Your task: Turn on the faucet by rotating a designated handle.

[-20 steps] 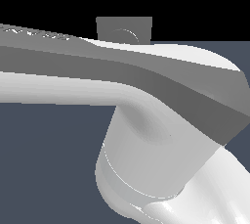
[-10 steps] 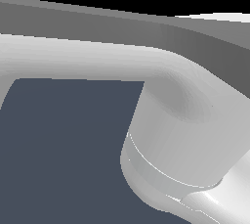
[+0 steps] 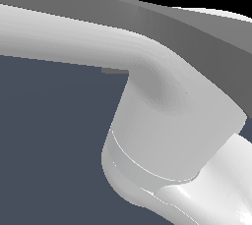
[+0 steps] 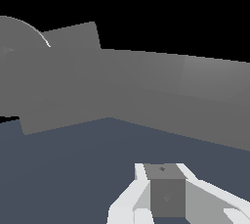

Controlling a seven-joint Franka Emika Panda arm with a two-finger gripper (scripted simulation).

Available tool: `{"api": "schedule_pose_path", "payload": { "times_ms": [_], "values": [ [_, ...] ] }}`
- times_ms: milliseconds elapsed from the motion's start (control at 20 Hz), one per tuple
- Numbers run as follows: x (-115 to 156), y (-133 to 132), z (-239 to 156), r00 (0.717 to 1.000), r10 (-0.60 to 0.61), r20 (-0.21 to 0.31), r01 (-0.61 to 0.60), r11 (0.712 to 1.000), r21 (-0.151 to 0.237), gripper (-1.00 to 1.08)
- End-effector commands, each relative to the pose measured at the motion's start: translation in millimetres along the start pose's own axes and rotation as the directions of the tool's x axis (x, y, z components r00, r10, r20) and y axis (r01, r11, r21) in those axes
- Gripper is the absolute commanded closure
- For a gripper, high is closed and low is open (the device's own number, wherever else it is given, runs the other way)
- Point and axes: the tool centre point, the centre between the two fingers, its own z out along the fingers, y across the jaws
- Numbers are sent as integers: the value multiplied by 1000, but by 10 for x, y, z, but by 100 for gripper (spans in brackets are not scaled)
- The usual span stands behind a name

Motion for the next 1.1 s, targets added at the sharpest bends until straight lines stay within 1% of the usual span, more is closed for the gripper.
{"api": "schedule_pose_path", "payload": {
  "times_ms": [0,1050],
  "values": [
    [113,23,0,1000,-11,-3,11,1000,0,108],
    [1005,146,-1,994,-110,-27,110,994,-2,108]
  ]
}}
